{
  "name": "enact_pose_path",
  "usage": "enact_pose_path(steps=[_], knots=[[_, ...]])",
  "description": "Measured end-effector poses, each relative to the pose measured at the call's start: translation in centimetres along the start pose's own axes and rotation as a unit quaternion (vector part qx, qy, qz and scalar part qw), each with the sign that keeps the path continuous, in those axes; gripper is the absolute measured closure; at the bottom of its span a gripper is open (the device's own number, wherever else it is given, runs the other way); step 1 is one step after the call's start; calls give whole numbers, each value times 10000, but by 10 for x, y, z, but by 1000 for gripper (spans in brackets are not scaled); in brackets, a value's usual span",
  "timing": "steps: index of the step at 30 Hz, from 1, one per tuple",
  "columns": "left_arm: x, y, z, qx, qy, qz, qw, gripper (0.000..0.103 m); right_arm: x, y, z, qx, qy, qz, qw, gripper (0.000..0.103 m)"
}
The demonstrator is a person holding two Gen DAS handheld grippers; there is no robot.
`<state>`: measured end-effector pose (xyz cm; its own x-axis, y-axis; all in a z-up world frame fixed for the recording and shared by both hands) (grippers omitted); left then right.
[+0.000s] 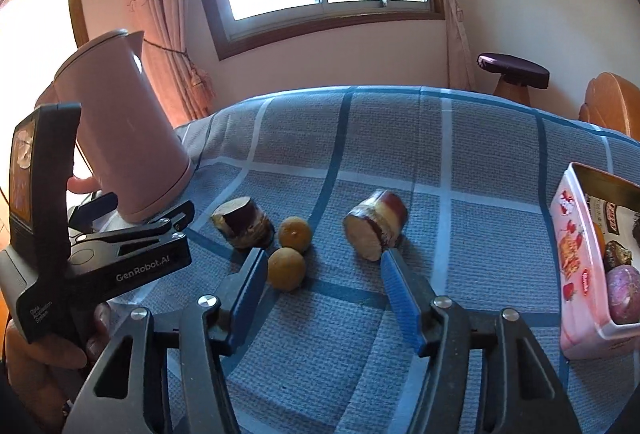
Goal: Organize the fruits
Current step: 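Grasp a small brown round fruit with the right tool and lift it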
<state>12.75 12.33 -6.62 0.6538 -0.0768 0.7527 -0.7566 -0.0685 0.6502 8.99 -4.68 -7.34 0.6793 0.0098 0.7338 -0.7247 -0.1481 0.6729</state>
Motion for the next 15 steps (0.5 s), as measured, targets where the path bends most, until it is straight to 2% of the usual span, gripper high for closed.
enact_pose_path(steps=[4, 6, 8, 9, 10, 15], knots=[[-1, -2, -3, -38, 19, -52, 10000, 0, -2, -20, -18, 60, 272, -391, 9988, 48], [-1, -2, -5, -25, 22, -80, 10000, 0, -3, -27, -23, 66, 350, -540, 9979, 60], [-1, -3, -8, -24, 49, -74, 10000, 0, -5, -33, -23, 20, 383, -674, 9970, 64], [0, -3, -9, -38, 68, -65, 9999, 0, -5, -34, -22, 3, 356, -704, 9969, 72], [0, -3, -10, -59, 88, -54, 9999, 0, -5, -34, -20, 7, 290, -694, 9972, 75], [1, 2, -5, -328, 75, 48, 9994, 0, -7, -21, -4, 103, 43, -557, 9984, 75]])
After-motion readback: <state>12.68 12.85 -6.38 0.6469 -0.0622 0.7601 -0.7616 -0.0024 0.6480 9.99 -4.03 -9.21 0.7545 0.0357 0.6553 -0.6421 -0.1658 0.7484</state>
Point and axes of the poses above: each gripper's, at about its wrist camera, not at the fingertips, and y roughly against the way its jaws point, z to its right, x to its top, the point moved 6 cm from there along -y, roughly the way its jaws point, and after that the axes turned 6 degrees about -x, right-handed, at the moved point
